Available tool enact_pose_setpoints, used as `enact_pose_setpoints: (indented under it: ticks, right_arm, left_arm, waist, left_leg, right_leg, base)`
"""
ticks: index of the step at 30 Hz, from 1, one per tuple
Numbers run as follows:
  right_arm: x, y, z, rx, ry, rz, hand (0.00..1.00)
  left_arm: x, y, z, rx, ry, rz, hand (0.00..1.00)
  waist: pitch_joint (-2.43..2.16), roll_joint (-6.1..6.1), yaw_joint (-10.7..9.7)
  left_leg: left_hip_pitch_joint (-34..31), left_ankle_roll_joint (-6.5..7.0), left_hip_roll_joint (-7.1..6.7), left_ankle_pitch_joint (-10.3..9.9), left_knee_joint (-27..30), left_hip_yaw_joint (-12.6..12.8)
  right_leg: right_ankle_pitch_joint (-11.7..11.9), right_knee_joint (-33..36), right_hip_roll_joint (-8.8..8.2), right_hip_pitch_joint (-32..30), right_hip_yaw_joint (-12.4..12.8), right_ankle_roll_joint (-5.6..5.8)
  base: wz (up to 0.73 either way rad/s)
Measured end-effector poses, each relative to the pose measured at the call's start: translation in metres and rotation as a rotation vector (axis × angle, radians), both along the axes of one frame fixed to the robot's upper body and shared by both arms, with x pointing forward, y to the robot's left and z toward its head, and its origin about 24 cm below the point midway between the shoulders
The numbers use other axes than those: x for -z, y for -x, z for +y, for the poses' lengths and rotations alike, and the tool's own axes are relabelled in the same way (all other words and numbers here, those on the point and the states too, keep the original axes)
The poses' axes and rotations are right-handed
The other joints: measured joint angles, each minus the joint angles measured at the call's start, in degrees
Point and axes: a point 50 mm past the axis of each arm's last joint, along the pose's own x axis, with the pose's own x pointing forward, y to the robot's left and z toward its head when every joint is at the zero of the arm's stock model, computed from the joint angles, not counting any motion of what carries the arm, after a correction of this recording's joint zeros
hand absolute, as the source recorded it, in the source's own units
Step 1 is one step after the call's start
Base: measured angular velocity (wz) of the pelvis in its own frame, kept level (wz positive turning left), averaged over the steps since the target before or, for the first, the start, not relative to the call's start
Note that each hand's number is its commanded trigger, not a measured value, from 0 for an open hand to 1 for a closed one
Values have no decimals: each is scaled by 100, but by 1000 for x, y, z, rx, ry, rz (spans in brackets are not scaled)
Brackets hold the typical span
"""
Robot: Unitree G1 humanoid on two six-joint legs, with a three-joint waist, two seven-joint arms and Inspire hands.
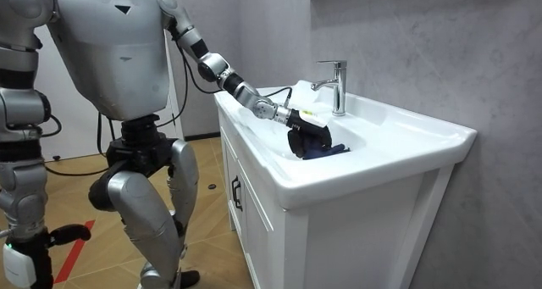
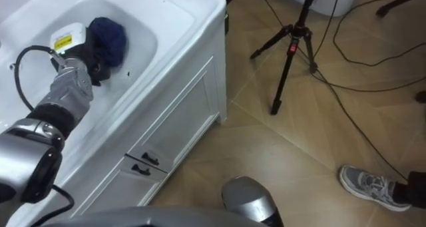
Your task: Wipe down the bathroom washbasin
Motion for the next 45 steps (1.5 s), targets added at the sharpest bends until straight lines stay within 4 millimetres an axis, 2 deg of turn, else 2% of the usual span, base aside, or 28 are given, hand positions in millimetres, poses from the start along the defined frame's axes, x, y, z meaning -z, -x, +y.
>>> enact_pose_setpoints:
  ticks: [2, 4, 5, 7, 9, 11, 14, 19, 21, 23, 27, 30, 34, 36, 39, 43, 45]
  right_arm:
    - [0, 0, 0, 3, 1, -2, 0]
    - [0, 2, -1, 16, 10, -5, 0]
    - [-1, 3, -2, 24, 16, -5, 0]
    - [-1, 0, -2, 25, 22, -17, 0]
    - [-1, -5, -2, 25, 23, -36, 0]
    - [-1, -11, -1, 25, 22, -55, 0]
    - [-1, -16, -2, 21, 28, -67, 0]
    - [-1, -19, -1, 18, 27, -71, 0]
    - [-1, -18, -1, 21, 27, -61, 0]
    - [-1, -18, -1, 25, 29, -54, 0]
    - [-1, -16, -3, 54, 36, -48, 0]
    - [-2, -16, -5, 62, 40, -52, 0]
    - [-2, -18, -5, 53, 42, -55, 0]
    - [-2, -18, -6, 55, 40, -53, 0]
    - [-3, -19, -7, 50, 43, -55, 0]
    - [-3, -25, -7, 44, 42, -69, 0]
    - [-3, -28, -7, 40, 44, -73, 0]
  left_arm:
    - [12, 16, 15, -59, 11, 41, 100]
    - [17, 24, 21, -93, 23, 61, 100]
    - [21, 29, 25, -103, 20, 77, 100]
    - [24, 35, 31, -120, 14, 105, 100]
    - [28, 43, 38, -143, 12, 131, 100]
    - [32, 51, 43, -171, 21, 144, 100]
    - [35, 56, 44, -168, 23, 150, 100]
    - [36, 59, 46, -181, 41, 140, 100]
    - [37, 63, 48, -192, 46, 138, 100]
    - [39, 68, 52, -218, 58, 130, 100]
    - [43, 79, 59, -268, 66, 126, 100]
    - [43, 84, 62, -270, 45, 124, 100]
    - [44, 90, 65, -268, 31, 125, 100]
    - [46, 93, 66, -271, 30, 132, 100]
    - [48, 98, 66, -272, 25, 138, 100]
    - [49, 104, 66, -256, 14, 133, 100]
    - [49, 107, 66, -240, 12, 126, 100]
  waist:
    - [-67, 23, 75]
    - [-68, 9, 142]
    - [-96, 38, 204]
    - [-107, 58, 318]
    - [-147, 114, 391]
    - [-149, 133, 490]
    - [-142, 122, 522]
    - [-140, 95, 742]
    - [-142, 87, 794]
    - [-143, 77, 908]
    - [-146, 76, 939]
    - [-147, 79, 1081]
    - [-157, 98, 1099]
    - [-172, 117, 1118]
    - [-206, 182, 1124]
    - [-199, 225, 1141]
    - [-195, 234, 1238]
  left_leg:
    - [31, -14, 27, -8, -6, -15]
    - [57, -18, 34, -5, -2, -55]
    - [62, -20, 34, -5, 0, -61]
    - [47, -21, 35, -5, 5, -72]
    - [7, -20, 45, -5, 9, -110]
    - [9, -19, 61, -3, 16, -231]
    - [47, -20, 74, -1, 54, -414]
    - [68, -29, 52, 5, 72, -531]
    - [97, -32, 56, 6, 72, -577]
    - [121, -32, 38, 8, 77, -816]
    - [226, -33, 39, 9, 75, -989]
    - [297, -44, 54, 15, 65, -1053]
    - [353, -55, 63, 22, 58, -1229]
    - [409, -57, 68, 23, 40, -1292]
    - [414, -58, 59, 22, 43, -1529]
    - [445, -79, 56, 37, 70, -1726]
    - [499, -92, 58, 45, 64, -1790]
  right_leg:
    - [17, -37, 32, 50, 7, -24]
    - [29, -94, 32, 110, -27, -38]
    - [30, -100, 32, 115, -33, -40]
    - [35, -112, 23, 113, -42, -41]
    - [68, -175, 17, 114, -66, -39]
    - [94, -241, 5, 168, -104, -44]
    - [106, -330, -49, 307, -204, -51]
    - [103, -378, -54, 369, -275, -71]
    - [98, -400, -55, 416, -309, -82]
    - [89, -393, -58, 464, -331, -94]
    - [68, -435, -66, 628, -449, -116]
    - [80, -494, -61, 735, -469, -132]
    - [94, -584, -57, 875, -604, -152]
    - [92, -606, -43, 947, -620, -159]
    - [96, -619, -42, 1010, -673, -176]
    - [81, -632, -67, 1097, -802, -207]
    - [73, -688, -63, 1165, -810, -222]
  base:
    - [-9]
    - [7]
    - [6]
    - [3]
    - [6]
    - [9]
    - [20]
    - [7]
    - [7]
    - [5]
    - [15]
    - [5]
    - [16]
    - [9]
    - [10]
    - [15]
    - [7]
